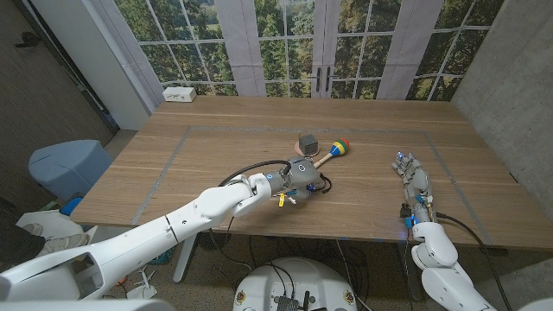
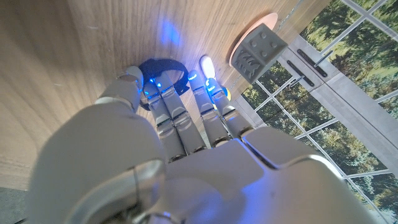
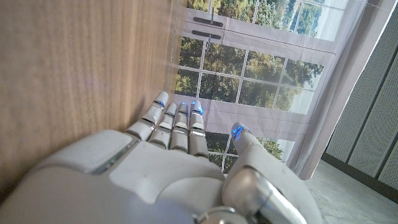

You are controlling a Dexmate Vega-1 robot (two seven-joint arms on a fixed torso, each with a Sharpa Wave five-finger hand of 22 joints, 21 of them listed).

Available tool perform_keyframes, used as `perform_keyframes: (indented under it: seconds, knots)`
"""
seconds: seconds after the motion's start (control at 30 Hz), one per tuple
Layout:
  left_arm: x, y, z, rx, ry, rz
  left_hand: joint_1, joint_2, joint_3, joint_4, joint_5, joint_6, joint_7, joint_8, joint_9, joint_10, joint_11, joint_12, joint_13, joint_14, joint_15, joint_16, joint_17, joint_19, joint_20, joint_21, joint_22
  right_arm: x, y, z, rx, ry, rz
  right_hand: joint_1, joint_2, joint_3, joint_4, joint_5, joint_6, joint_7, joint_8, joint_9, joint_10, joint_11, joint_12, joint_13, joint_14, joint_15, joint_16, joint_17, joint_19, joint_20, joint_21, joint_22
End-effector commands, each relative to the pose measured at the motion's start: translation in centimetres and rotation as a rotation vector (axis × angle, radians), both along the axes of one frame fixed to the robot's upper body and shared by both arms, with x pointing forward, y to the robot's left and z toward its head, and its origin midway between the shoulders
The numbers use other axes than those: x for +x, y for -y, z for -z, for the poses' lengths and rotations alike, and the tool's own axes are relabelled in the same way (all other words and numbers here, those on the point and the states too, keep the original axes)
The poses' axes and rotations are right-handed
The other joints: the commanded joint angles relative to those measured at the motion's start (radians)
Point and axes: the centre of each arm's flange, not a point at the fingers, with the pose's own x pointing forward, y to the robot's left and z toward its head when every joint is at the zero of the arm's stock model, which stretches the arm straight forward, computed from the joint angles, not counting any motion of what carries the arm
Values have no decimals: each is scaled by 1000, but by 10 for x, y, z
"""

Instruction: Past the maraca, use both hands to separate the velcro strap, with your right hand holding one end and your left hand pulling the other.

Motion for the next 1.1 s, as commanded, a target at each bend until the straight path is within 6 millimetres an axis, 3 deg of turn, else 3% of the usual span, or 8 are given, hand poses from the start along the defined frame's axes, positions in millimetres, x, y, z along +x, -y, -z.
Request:
perform_keyframes:
  seconds: [0.03, 0.2, 0.37, 0.57, 0.63, 0.83, 1.1]
  knots:
    - [7, 3, 12, 50, 3, -9, 21, 8, 11, 0, 8, -6, -3, -6, 3, -8, -1, -2, 6, 2, -174, -4, 3, 3, 5, 9, 2, -2, 5, 3, 5, 1, 3, -8, -1, 3, -5, -1, 9, -4, 0, 1, 9, 3, 6, 3, 6, 3, 6, 3, 9, -5, -2, 1]
    - [10, 3, 12, 53, 12, -17, 106, 51, 41, -8, 20, 7, -15, -3, 8, 13, -4, 11, 25, 8, -176, -3, 11, 7, 1, 17, 2, -1, 6, 2, 6, 2, 7, -8, -1, 3, -5, -1, 9, -5, 0, 1, 11, 3, 6, 3, 7, 3, 7, 3, 10, -5, -3, 1]
    - [12, 2, 12, 35, 29, -12, 229, 97, 68, -11, 30, 64, -30, 20, 19, 93, -7, 47, 64, 34, -179, 10, 29, 5, -3, 34, 5, 0, 6, 0, 5, -1, 10, -8, -1, 3, -6, -1, 10, -6, 0, 1, 12, 3, 7, 4, 8, 4, 7, 2, 10, -4, -5, 1]
    - [14, 1, 5, -7, 12, -5, 252, 102, 70, -10, 30, 57, -25, 23, 30, 102, -4, 51, 74, 51, -181, 16, 34, 10, -12, 41, 5, 0, 6, -3, -1, -1, 15, -9, -1, 3, -6, -1, 11, -7, 0, 2, 13, 4, 7, 4, 7, 4, 7, 2, 11, -3, -8, 1]
    - [14, -1, 0, -47, 10, 6, 265, 99, 68, -9, 29, 83, -13, 41, 40, 107, -2, 53, 83, 57, -182, 17, 37, 9, -13, 46, 6, 0, 5, -6, -5, -1, 18, -9, -1, 3, -6, -1, 11, -6, 0, 2, 12, 4, 6, 4, 7, 5, 7, 2, 11, -3, -9, 1]
    - [18, -5, -10, -132, -38, 16, 275, 95, 64, -8, 31, 97, -13, 54, 51, 117, -1, 58, 93, 67, -182, 20, 40, 12, -17, 53, 7, 0, 3, -9, -9, 0, 21, -9, -1, 3, -6, -1, 13, -7, 0, 2, 12, 2, 6, 4, 7, 4, 7, 2, 12, -3, -10, 1]
    - [25, -17, -34, -376, -177, 25, 281, 90, 61, -6, 36, 102, -2, 62, 59, 125, 1, 61, 101, 76, -182, 21, 41, 17, -17, 60, 7, 1, -2, -14, -11, 1, 30, -7, -1, 5, -9, -1, 13, -9, 0, 2, 13, 2, 6, 4, 7, 3, 6, 1, 12, -1, -14, 1]
